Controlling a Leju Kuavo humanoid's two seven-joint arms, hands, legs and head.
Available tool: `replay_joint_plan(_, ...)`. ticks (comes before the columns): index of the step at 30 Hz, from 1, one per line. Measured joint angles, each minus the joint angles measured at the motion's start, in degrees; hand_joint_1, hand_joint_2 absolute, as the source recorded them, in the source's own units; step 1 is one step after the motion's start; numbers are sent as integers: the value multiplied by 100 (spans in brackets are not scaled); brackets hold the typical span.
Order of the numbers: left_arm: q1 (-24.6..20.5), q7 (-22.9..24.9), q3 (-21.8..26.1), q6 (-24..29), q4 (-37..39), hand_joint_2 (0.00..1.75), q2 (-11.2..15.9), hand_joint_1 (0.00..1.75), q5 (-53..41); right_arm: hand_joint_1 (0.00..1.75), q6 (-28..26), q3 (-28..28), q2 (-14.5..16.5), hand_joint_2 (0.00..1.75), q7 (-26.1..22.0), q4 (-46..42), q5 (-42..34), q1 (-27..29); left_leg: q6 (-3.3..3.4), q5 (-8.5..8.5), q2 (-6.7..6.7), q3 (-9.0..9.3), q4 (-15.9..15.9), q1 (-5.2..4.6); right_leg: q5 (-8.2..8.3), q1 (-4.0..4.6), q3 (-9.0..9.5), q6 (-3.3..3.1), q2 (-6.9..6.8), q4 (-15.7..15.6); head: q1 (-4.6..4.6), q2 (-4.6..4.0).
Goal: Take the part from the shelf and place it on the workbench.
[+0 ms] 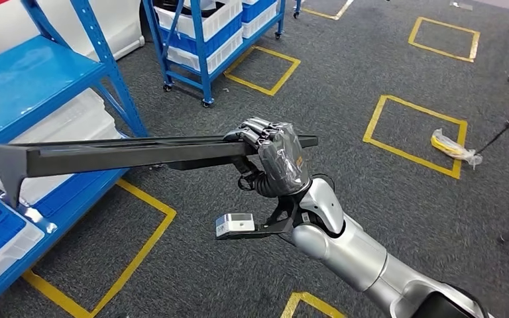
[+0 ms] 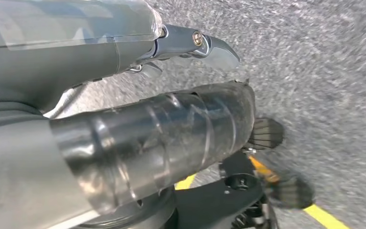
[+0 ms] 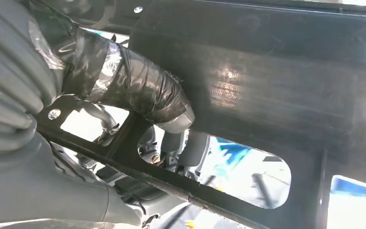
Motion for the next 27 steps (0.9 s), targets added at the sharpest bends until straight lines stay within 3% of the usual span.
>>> replay_joint_plan(1, -1, 3, 0, -1, 0, 0, 2, 0, -2, 175, 6, 0, -1, 175, 13, 16, 3, 2, -12, 54, 83, -85, 9, -2, -1, -36, 7, 35, -26, 239, -1, 0)
replay_joint_plan(2, -3, 6, 0, -3, 0, 0, 3, 0, -8, 175, 16, 0, -1, 175, 27, 33, 11, 2, -29, 105, 163, -171, 22, -3, 109, -71, 99, 67, -49, 304, -1, 0)
replay_joint_plan(3, -6, 9, 0, -7, 0, 0, 3, 0, -16, 175, 32, 0, -2, 175, 41, 46, 25, 1, -52, 150, 234, -252, 39, -2, 253, -101, 293, 92, -91, 173, -1, 0)
replay_joint_plan(4, -10, 11, 0, -12, -1, 0, 4, 0, -25, 175, 48, 0, -1, 175, 54, 55, 46, -4, -80, 189, 298, -320, 65, -2, 339, -124, 592, 109, -188, -135, -2, 0)
replay_joint_plan(6, -16, 12, 0, -30, -2, 0, 6, 0, -33, 175, 72, 0, 8, 175, 79, 59, 91, -32, -152, 251, 413, -420, 125, -1, 226, -86, 1215, 94, -412, -945, -3, 0)
replay_joint_plan(7, -20, 1, 0, -44, -2, 0, 7, 0, -33, 175, 77, 0, 14, 175, 92, 61, 108, -49, -196, 282, 469, -443, 142, 4, 133, -43, 1395, 60, -480, -1231, -3, 0)
replay_joint_plan(8, -23, -21, 0, -62, -2, 0, 4, 0, -33, 175, 80, 0, 19, 175, 101, 63, 119, -65, -244, 316, 530, -457, 145, 21, 78, 9, 1455, 17, -473, -1383, -3, 0)
replay_joint_plan(9, -27, -49, 0, -81, -2, 0, -2, 0, -33, 175, 83, 0, 20, 175, 110, 66, 128, -74, -295, 347, 577, -461, 135, 46, 105, 31, 1432, -51, -423, -1422, -3, 0)
replay_joint_plan(10, -33, -78, 0, -97, -2, 0, -7, 0, -33, 175, 85, 0, 20, 175, 119, 68, 138, -84, -342, 326, 524, -480, 152, 73, 157, 41, 1400, -107, -370, -1450, -2, 0)
replay_joint_plan(12, -33, -115, 0, -114, -2, 0, -16, 0, -33, 175, 94, 0, 33, 175, 130, 72, 156, -109, -392, 38, 215, -607, 444, 105, 271, 36, 1326, -231, -256, -1494, -4, 0)
replay_joint_plan(13, -27, -121, 0, -122, -1, 0, -16, 0, -33, 175, 102, 0, 48, 175, 132, 73, 165, -122, -394, -206, 21, -722, 757, 107, 319, 42, 1277, -273, -200, -1499, -6, 0)
replay_joint_plan(15, -12, -124, 0, -140, 0, 0, -19, 0, -35, 175, 126, 0, 73, 175, 138, 83, 179, -132, -375, -607, -145, -962, 1492, 95, 400, 76, 1167, -325, -61, -1489, -7, 0)
replay_joint_plan(16, -9, -124, 0, -149, 0, 0, -19, 0, -35, 175, 139, 0, 79, 175, 143, 93, 187, -131, -363, -668, -163, -1001, 1705, 90, 440, 93, 1114, -332, 16, -1478, -7, 0)
replay_joint_plan(17, -9, -124, 0, -154, 0, 0, -19, 0, -34, 175, 150, 0, 79, 175, 149, 103, 191, -131, -346, -625, -171, -945, 1717, 86, 474, 105, 1064, -330, 99, -1463, -6, 0)
replay_joint_plan(19, -15, -125, 0, -164, -1, 0, -18, 0, -33, 175, 162, 0, 79, 175, 160, 115, 196, -137, -299, -340, -256, -530, 1130, 81, 524, 110, 979, -307, 260, -1415, -7, 0)
replay_joint_plan(20, -19, -125, 0, -167, -1, 0, -16, 0, -33, 175, 163, 0, 79, 175, 167, 115, 198, -145, -273, -243, -369, -273, 742, 80, 539, 113, 937, -290, 329, -1384, -7, 0)
replay_joint_plan(22, -24, -131, 0, -167, -1, 0, -11, 0, -32, 175, 165, 0, 83, 175, 192, 117, 221, -160, -240, -179, -550, 27, 251, 75, 573, 107, 866, -238, 450, -1332, -5, 0)
replay_joint_plan(23, -25, -133, 0, -161, -1, 0, -10, 0, -31, 175, 165, 0, 84, 175, 206, 118, 239, -165, -232, -199, -565, 60, 186, 68, 599, 103, 838, -200, 508, -1325, -5, 0)
replay_joint_plan(25, -31, -137, 0, -144, -1, 0, -17, 0, -29, 175, 166, 0, 82, 175, 221, 120, 271, -166, -191, -162, -441, 52, 127, 74, 634, 98, 803, -126, 575, -1318, -5, 0)
replay_joint_plan(27, -38, -143, 0, -122, -2, 0, -28, 0, -24, 175, 166, 0, 78, 175, 227, 124, 287, -185, -113, -108, -299, 49, 70, 87, 475, 107, 673, -70, 364, -1082, 17, 0)
